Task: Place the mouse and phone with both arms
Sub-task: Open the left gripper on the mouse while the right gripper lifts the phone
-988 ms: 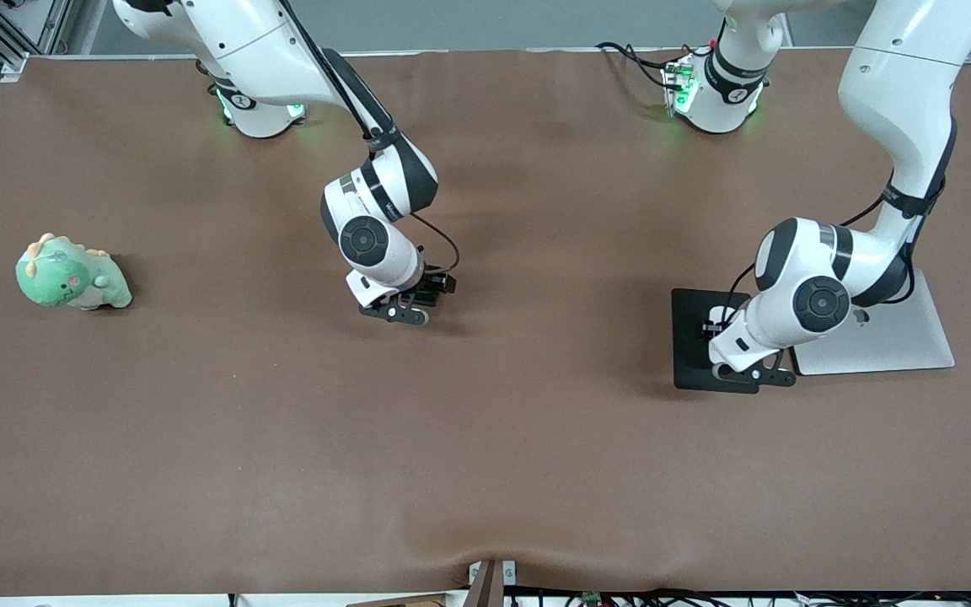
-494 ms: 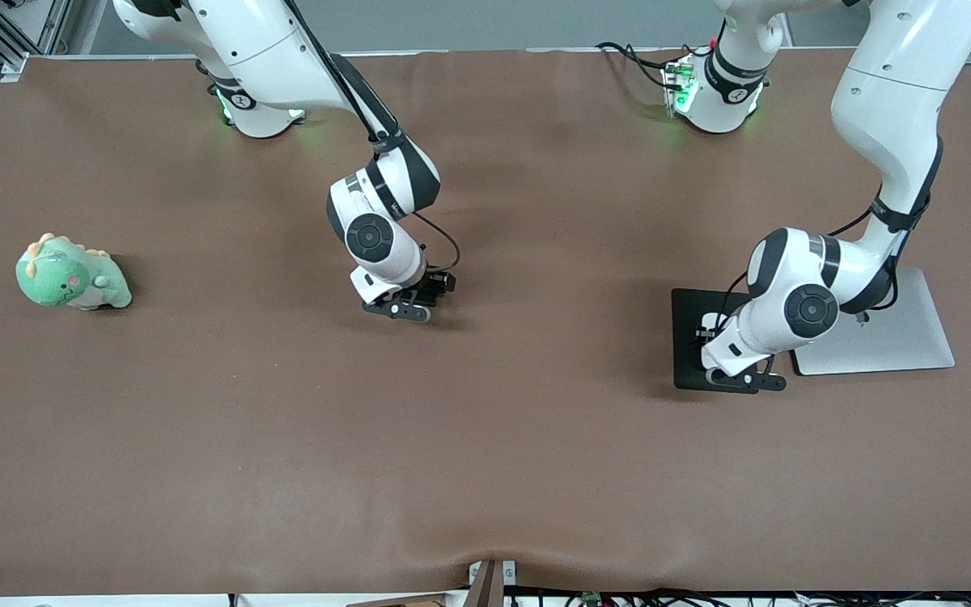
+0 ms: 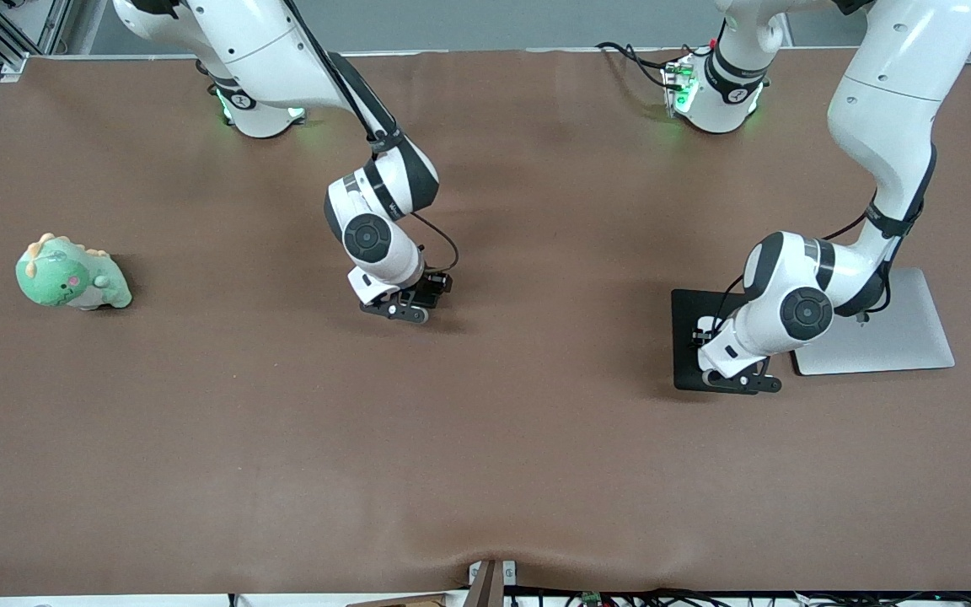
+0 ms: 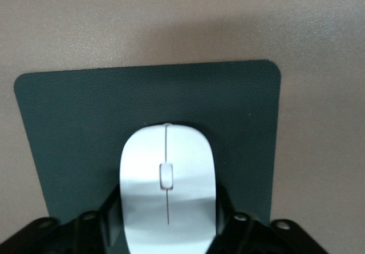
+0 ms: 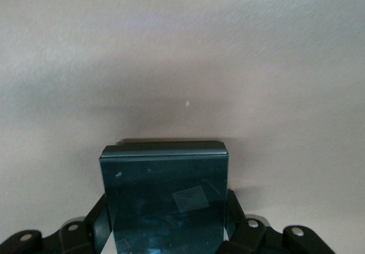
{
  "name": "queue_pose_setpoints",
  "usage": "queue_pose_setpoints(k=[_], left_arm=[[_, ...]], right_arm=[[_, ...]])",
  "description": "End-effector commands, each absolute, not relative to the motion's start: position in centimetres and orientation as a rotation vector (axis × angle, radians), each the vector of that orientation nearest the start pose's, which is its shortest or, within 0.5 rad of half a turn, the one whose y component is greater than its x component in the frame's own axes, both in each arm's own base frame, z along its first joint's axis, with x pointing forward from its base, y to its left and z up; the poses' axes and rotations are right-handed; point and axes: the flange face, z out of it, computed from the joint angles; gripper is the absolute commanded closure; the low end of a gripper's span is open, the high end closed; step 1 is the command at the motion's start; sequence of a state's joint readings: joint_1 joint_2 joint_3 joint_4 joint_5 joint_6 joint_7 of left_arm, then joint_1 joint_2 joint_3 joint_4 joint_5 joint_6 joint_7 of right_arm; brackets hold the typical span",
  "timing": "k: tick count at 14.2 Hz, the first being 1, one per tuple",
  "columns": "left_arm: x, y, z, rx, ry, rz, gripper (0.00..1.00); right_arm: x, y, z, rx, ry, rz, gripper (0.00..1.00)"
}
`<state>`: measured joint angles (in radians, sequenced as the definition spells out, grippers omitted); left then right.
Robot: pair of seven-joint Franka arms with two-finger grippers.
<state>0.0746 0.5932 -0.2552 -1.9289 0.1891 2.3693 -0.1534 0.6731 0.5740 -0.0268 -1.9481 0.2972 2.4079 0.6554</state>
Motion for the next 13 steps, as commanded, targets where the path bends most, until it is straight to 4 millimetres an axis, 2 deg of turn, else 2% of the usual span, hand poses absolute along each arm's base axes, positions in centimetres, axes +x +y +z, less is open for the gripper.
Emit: queue_pose_setpoints(k=[1,4,7,10,13], left_arm=[[60.3,-10.5,17.8,-3.118,0.244,0.18,0.0],[60.6,-10.4,18.9,-3.115,0.239,0.158,0.0],[61.1,-10.2,22.1,-3.104,0.233,0.114,0.0],[62.6,-10.5,27.8,-3.077,0.229,0.097,0.0],[64.3,-10.0,33.8,-3.049,0.199,0.134,0.0]], right_arm=[[51.1,33.4,20.7,-3.003,0.439,0.34,1.0],[53.4,29.3,22.6,-2.985,0.434,0.373,1.0],[54.9,26.2,22.9,-2.968,0.486,0.368,1.0],[56.2,22.0,23.3,-2.957,0.502,0.396,1.0],[57.1,16.8,23.3,-3.044,0.502,0.423,1.0]])
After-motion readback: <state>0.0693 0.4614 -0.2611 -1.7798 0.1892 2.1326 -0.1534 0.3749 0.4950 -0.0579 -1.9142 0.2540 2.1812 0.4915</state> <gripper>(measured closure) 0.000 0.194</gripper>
